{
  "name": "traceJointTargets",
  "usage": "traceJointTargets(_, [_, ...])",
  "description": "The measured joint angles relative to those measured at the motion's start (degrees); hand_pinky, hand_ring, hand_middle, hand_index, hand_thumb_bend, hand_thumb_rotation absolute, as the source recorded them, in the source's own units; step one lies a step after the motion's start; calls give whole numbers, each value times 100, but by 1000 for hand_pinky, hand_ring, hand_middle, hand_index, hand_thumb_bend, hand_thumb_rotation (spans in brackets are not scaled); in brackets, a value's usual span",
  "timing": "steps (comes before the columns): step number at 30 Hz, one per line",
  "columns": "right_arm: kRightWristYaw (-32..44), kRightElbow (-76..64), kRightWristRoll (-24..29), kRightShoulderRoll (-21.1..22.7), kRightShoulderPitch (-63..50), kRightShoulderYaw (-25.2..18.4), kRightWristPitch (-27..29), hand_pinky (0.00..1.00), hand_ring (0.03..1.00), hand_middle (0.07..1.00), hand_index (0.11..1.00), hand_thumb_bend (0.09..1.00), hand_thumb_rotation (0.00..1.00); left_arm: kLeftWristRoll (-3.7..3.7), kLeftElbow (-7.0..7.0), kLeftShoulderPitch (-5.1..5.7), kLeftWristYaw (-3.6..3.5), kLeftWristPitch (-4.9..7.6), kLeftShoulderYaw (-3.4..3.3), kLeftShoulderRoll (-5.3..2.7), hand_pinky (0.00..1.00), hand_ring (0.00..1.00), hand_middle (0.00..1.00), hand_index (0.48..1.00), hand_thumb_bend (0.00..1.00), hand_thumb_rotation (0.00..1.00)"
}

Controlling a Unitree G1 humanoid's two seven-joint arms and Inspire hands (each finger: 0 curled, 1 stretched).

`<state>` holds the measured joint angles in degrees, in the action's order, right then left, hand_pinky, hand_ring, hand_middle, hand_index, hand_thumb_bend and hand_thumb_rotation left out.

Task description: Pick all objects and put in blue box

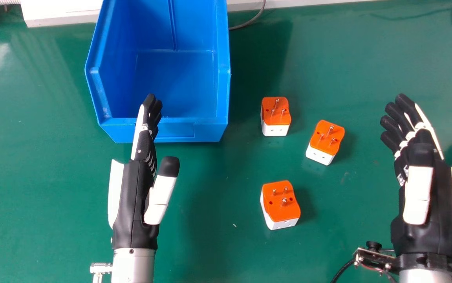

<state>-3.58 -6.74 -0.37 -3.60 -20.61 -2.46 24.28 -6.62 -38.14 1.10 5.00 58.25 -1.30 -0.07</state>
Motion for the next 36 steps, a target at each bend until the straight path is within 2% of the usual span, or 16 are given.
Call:
traceJointTargets(21, [6,-4,-16,2,-40,-1,-1,873,864,862,854,787,1000,-4,2,-8,3,0,0,-2,1000,973,970,965,940,966])
traceJointTargets(27, [-110,-42,-543,176,-60,-68,-5,860,867,873,871,758,993,-11,6,32,7,1,3,-5,1000,972,969,965,941,968])
traceJointTargets(32, [-167,-475,-1463,584,-216,-220,-371,829,863,885,908,748,924,-9,30,67,3,-2,8,-9,1000,970,969,965,940,968])
traceJointTargets(36, [63,-933,-1734,930,-314,-296,-915,804,868,897,955,757,733,-6,62,85,0,-4,15,-20,1000,968,968,965,943,964])
